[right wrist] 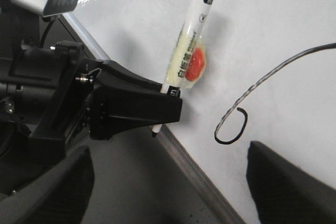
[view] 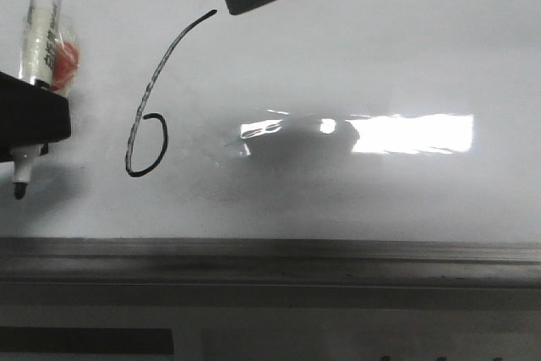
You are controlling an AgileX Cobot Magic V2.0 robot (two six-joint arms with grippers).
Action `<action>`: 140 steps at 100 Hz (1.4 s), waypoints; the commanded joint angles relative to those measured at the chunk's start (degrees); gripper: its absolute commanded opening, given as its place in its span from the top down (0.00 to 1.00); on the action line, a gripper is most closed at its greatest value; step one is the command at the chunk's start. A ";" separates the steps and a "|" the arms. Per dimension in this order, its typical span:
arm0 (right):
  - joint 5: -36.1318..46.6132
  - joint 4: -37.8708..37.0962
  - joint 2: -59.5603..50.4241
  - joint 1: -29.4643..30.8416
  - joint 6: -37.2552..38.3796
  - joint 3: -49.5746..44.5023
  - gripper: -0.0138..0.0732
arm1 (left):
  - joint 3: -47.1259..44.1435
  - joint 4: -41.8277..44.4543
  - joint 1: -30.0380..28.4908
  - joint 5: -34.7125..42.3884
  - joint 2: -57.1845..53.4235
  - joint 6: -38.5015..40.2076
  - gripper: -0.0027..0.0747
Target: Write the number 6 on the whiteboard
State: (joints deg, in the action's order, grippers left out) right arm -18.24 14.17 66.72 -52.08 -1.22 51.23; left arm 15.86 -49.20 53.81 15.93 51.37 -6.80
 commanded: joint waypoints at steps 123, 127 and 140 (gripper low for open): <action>5.98 -7.00 -11.26 0.37 -0.77 -2.39 0.92 | 0.92 10.35 -0.01 7.60 -24.02 -12.94 0.99; 8.09 -7.63 -13.65 0.37 -0.77 -4.18 0.92 | 0.69 12.80 -0.01 5.75 -26.02 -12.94 0.99; 14.44 -11.69 -21.91 0.37 -0.77 -10.57 0.92 | -0.63 15.91 -0.01 -0.51 -32.29 -12.94 0.99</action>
State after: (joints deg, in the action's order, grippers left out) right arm -12.47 5.61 51.02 -51.95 -1.34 42.73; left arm 14.44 -37.12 53.81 16.91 22.50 -19.50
